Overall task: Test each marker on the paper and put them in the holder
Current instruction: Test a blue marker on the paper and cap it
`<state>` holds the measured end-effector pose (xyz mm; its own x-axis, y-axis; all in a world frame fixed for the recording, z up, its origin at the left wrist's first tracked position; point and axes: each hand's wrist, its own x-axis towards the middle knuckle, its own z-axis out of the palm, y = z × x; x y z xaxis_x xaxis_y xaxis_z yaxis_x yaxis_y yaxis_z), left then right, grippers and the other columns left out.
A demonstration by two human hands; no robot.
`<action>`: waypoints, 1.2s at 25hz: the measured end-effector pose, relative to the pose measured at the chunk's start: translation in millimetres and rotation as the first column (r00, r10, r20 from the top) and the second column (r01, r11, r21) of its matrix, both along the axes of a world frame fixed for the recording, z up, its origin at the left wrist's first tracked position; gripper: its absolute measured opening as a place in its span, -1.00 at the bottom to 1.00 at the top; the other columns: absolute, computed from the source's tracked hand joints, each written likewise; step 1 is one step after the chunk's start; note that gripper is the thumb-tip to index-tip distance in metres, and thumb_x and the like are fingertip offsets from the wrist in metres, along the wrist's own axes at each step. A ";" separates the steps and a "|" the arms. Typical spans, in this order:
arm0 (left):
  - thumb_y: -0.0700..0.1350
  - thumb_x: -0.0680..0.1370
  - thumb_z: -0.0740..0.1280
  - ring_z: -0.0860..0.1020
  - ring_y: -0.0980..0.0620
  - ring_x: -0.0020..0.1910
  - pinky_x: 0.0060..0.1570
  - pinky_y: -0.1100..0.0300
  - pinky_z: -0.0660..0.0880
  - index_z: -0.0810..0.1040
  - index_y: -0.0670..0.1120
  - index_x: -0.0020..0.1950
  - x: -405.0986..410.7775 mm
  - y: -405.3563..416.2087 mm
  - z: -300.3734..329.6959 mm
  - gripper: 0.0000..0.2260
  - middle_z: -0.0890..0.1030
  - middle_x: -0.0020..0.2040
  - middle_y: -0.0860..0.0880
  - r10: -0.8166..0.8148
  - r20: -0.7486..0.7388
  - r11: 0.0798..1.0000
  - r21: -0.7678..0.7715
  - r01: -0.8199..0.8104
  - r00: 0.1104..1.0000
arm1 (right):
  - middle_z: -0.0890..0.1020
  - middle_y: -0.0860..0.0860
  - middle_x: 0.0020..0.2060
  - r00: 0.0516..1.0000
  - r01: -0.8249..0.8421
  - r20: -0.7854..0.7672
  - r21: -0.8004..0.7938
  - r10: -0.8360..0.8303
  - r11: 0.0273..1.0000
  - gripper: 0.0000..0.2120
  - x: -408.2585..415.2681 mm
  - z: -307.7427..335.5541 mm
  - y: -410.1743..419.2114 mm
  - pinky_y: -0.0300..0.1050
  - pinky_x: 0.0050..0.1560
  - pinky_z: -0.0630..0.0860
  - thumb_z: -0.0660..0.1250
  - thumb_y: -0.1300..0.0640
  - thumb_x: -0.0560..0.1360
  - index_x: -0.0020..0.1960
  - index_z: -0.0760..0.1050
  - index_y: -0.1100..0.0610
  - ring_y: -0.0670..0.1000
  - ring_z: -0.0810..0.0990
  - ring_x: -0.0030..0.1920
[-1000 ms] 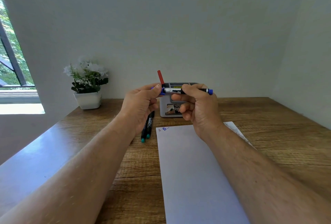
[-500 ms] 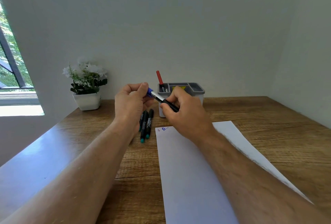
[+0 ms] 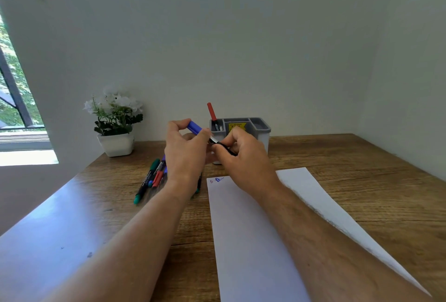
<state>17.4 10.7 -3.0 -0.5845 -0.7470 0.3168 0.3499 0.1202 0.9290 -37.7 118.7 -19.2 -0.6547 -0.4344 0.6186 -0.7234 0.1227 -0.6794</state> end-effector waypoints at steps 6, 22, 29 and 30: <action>-0.09 0.50 0.44 0.67 0.01 -0.20 -0.21 0.09 0.65 0.29 0.18 0.19 -1.1 3.7 -1.8 -0.58 0.60 -0.03 -0.02 0.169 0.018 0.941 -0.301 -0.156 0.985 | 0.67 -0.10 -0.13 0.988 0.151 -0.030 0.098 -0.149 0.984 -0.84 -5.3 -2.4 0.5 -0.10 -0.12 0.65 0.35 -0.11 0.53 -0.02 0.50 -0.04 -0.14 0.65 -0.15; -0.08 0.55 0.41 0.65 0.10 -0.12 -0.20 0.22 0.62 0.31 0.00 0.16 -25.0 16.3 29.8 -0.69 0.59 0.12 0.01 0.200 -0.269 0.687 -0.647 -0.331 0.942 | 0.51 -0.05 -0.24 0.927 0.332 0.098 0.231 -0.361 0.915 -0.81 -8.4 9.0 11.7 -0.27 -0.32 0.43 0.36 0.27 0.43 -0.11 0.42 0.03 -0.11 0.49 -0.25; -0.11 0.53 0.41 0.63 0.01 -0.15 -0.21 0.13 0.53 0.34 0.01 0.17 -67.4 6.9 39.9 -0.69 0.63 0.05 0.02 0.338 -0.116 0.571 -0.764 -0.301 0.934 | 0.54 -0.02 -0.09 0.943 0.321 0.004 0.262 -0.333 0.910 -0.74 -2.5 14.1 12.4 -0.18 -0.19 0.42 0.40 0.22 0.43 0.09 0.48 0.09 -0.04 0.49 -0.13; -0.10 0.53 0.41 0.62 0.03 -0.18 -0.24 0.16 0.49 0.33 0.03 0.18 -71.4 6.5 41.8 -0.68 0.62 0.01 0.04 0.344 -0.102 0.567 -0.770 -0.293 0.934 | 0.56 -0.01 -0.06 0.944 0.317 0.007 0.267 -0.331 0.910 -0.73 -2.9 14.2 12.1 -0.18 -0.17 0.44 0.39 0.23 0.43 0.10 0.48 0.09 -0.03 0.50 -0.11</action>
<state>-54.0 17.2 38.8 -0.3923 -0.3877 0.8341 0.0994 0.8836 0.4575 -40.6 130.9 -5.0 -0.8140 -0.3332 0.4758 -0.5796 0.5204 -0.6271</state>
